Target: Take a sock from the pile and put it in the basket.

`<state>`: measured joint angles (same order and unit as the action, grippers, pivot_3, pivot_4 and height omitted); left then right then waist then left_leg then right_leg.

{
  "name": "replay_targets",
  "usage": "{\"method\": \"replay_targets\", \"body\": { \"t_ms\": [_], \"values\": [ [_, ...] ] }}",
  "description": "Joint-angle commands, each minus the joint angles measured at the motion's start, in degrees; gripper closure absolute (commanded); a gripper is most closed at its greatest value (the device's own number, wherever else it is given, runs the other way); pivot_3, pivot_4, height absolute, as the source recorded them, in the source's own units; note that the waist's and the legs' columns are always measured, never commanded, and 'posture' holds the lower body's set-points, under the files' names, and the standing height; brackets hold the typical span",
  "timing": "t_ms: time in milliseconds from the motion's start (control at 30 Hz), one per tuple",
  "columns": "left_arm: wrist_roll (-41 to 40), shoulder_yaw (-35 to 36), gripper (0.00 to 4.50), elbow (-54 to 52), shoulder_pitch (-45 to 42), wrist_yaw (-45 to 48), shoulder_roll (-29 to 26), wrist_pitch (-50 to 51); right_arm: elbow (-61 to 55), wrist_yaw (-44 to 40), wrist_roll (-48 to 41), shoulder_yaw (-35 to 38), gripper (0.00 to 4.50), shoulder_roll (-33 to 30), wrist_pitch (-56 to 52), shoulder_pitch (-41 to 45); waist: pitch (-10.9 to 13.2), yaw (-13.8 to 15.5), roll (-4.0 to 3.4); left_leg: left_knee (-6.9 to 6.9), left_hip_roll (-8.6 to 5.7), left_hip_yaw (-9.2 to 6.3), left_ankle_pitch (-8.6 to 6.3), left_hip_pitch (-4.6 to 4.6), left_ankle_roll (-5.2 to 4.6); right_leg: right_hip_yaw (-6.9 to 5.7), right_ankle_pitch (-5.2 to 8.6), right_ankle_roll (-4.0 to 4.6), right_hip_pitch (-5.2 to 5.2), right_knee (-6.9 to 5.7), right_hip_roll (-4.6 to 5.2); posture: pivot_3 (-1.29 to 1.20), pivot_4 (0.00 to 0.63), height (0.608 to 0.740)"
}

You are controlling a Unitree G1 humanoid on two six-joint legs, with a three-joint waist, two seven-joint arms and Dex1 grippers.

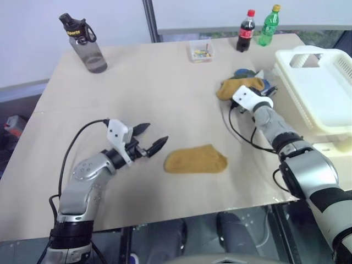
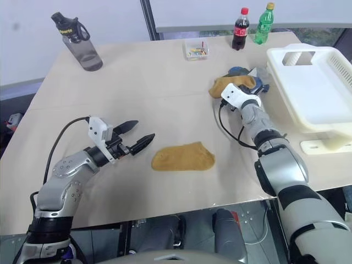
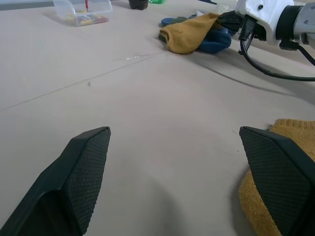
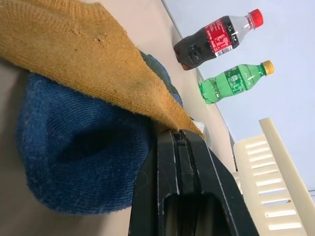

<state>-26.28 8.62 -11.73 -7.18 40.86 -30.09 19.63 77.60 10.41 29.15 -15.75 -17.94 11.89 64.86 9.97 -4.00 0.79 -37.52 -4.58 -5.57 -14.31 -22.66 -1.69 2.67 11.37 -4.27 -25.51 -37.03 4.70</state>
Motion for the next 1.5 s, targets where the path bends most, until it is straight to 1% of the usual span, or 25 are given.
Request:
{"method": "replay_targets", "body": {
  "t_ms": [33, 67, 100, 133, 167, 200, 233, 267, 433, 500, 600, 800, 1033, 1267, 1500],
  "values": [
    [-0.25, 1.09, 0.0, 1.32, -0.77, 1.24, -0.11, -2.17, -1.2, -1.74, -1.56, 1.24, 4.47, -0.93, 1.21, 0.28, 0.0, -0.01, 0.0, 0.0, 0.0, 0.0, 0.0, 0.0, 0.0, 0.0, 0.0, 0.0, 0.0, 0.0, 0.0, 0.0, 0.15, 0.74],
    [0.0, 1.17, 0.0, 3.21, -0.73, 2.23, -0.07, -3.46, -1.16, -2.9, -2.45, 1.97, 4.47, -0.97, 0.93, -0.05, 0.0, 0.01, 0.0, 0.0, 0.0, 0.0, 0.0, 0.0, 0.0, 0.0, 0.0, 0.0, 0.0, 0.0, 0.0, 0.0, 0.15, 0.74],
    [0.2, 1.27, 0.0, 4.92, -0.72, 3.16, -0.06, -4.7, -1.17, -4.41, -4.54, 3.87, 3.92, -0.82, 0.83, -0.37, 0.0, -0.01, 0.0, 0.0, 0.0, 0.0, 0.0, 0.01, 0.0, 0.0, 0.0, 0.0, 0.01, 0.0, -0.01, 0.0, 0.15, 0.74],
    [0.32, 1.3, 0.0, 6.04, -0.74, 3.79, -0.04, -5.57, -1.24, -5.72, -7.44, 6.56, 3.62, -0.56, 0.68, -0.56, 0.0, 0.01, 0.0, 0.0, 0.01, 0.0, 0.0, 0.01, 0.0, -0.01, 0.0, 0.0, 0.01, 0.0, -0.02, 0.0, 0.15, 0.74],
    [0.28, 1.24, 0.0, 5.97, -0.78, 3.87, -0.07, -5.67, -1.38, -7.9, -11.84, 10.69, 3.09, -0.16, 0.36, -0.63, 0.0, 0.02, 0.0, 0.0, 0.01, 0.0, 0.0, 0.01, 0.0, -0.01, 0.0, 0.0, 0.01, 0.01, -0.02, 0.0, 0.15, 0.74],
    [0.09, 1.2, 0.0, 5.52, -0.85, 3.75, -0.11, -5.44, -1.67, -10.91, -17.44, 15.9, 2.87, 0.52, 0.23, -0.54, 0.0, 0.04, 0.0, 0.0, 0.01, -0.01, 0.0, 0.01, 0.0, -0.01, 0.0, 0.0, 0.01, 0.01, -0.02, 0.0, 0.15, 0.74],
    [-0.07, 1.13, 0.0, 4.97, -0.93, 3.55, -0.17, -5.12, -2.02, -13.8, -23.26, 21.33, 2.2, 1.25, -0.27, -0.27, 0.0, 0.04, 0.0, 0.0, 0.01, -0.01, 0.0, 0.01, 0.0, -0.01, 0.0, 0.0, 0.02, 0.02, -0.01, 0.0, 0.15, 0.74],
    [-0.19, 1.01, 0.0, 4.17, -1.02, 3.22, -0.24, -4.57, -2.34, -16.27, -28.18, 25.93, 2.05, 1.56, -1.04, 0.06, 0.0, 0.02, 0.0, 0.0, 0.01, -0.01, 0.0, 0.0, 0.0, -0.01, 0.0, 0.0, 0.02, 0.03, -0.01, 0.0, 0.15, 0.74],
    [-0.76, 0.71, 0.0, 0.32, -0.76, 1.5, -0.21, -2.05, -3.83, -26.37, -42.89, 39.25, 2.05, 1.86, -5.94, 1.19, 0.0, 0.03, 0.0, 0.0, 0.04, -0.02, -0.01, 0.0, -0.01, -0.02, 0.0, 0.0, 0.04, 0.05, -0.01, 0.0, 0.15, 0.74],
    [-0.96, 0.62, 0.0, -1.34, -0.51, 0.82, -0.18, -0.88, -4.27, -29.85, -46.95, 42.69, 2.05, 1.68, -8.58, 1.54, 0.0, 0.03, 0.0, 0.0, 0.04, -0.02, -0.01, 0.0, -0.02, -0.01, 0.0, 0.0, 0.04, 0.05, -0.01, 0.0, 0.15, 0.74],
    [-1.33, 0.55, 0.0, -3.06, -0.79, 0.01, -0.28, 0.94, -4.33, -31.84, -50.96, 46.3, 2.05, 0.89, -11.65, 1.96, 0.0, 0.03, 0.0, 0.01, 0.06, -0.02, -0.02, 0.0, -0.03, -0.01, 0.0, 0.0, 0.04, 0.04, -0.01, 0.0, 0.15, 0.74],
    [-1.96, 0.64, 0.0, -5.44, -1.37, -1.06, -0.61, 3.76, -3.59, -31.91, -53.04, 48.19, 2.05, 0.5, -13.8, 2.16, 0.0, 0.06, 0.0, 0.01, 0.05, 0.0, -0.02, 0.0, -0.03, -0.01, 0.0, 0.0, 0.04, 0.03, -0.01, 0.0, 0.15, 0.74],
    [-2.35, 1.14, 0.0, -7.52, -1.88, -2.19, -1.0, 6.38, -2.38, -28.31, -53.32, 49.21, 2.05, 1.42, -14.25, 2.26, 0.0, 0.07, 0.0, 0.01, 0.06, 0.01, -0.01, 0.0, -0.02, 0.0, 0.0, 0.0, 0.03, 0.03, 0.0, 0.0, 0.15, 0.74],
    [-2.75, 1.52, 0.0, -9.04, -1.23, -3.41, -1.18, 7.69, -2.74, -28.45, -52.69, 48.84, 2.05, 0.95, -14.36, 1.95, 0.0, 0.08, 0.0, 0.01, 0.06, 0.02, -0.01, 0.0, -0.02, 0.0, 0.0, 0.0, 0.04, 0.03, 0.0, 0.0, 0.15, 0.74],
    [-2.87, 1.38, 0.0, -8.36, -1.93, -3.21, -1.46, 7.88, -2.37, -28.81, -52.77, 49.16, 2.05, 1.55, -13.71, 2.57, 0.0, 0.08, 0.0, 0.01, 0.06, 0.02, -0.01, 0.0, -0.02, 0.0, 0.0, 0.0, 0.04, 0.03, -0.01, 0.0, 0.15, 0.74]
  ]
}}
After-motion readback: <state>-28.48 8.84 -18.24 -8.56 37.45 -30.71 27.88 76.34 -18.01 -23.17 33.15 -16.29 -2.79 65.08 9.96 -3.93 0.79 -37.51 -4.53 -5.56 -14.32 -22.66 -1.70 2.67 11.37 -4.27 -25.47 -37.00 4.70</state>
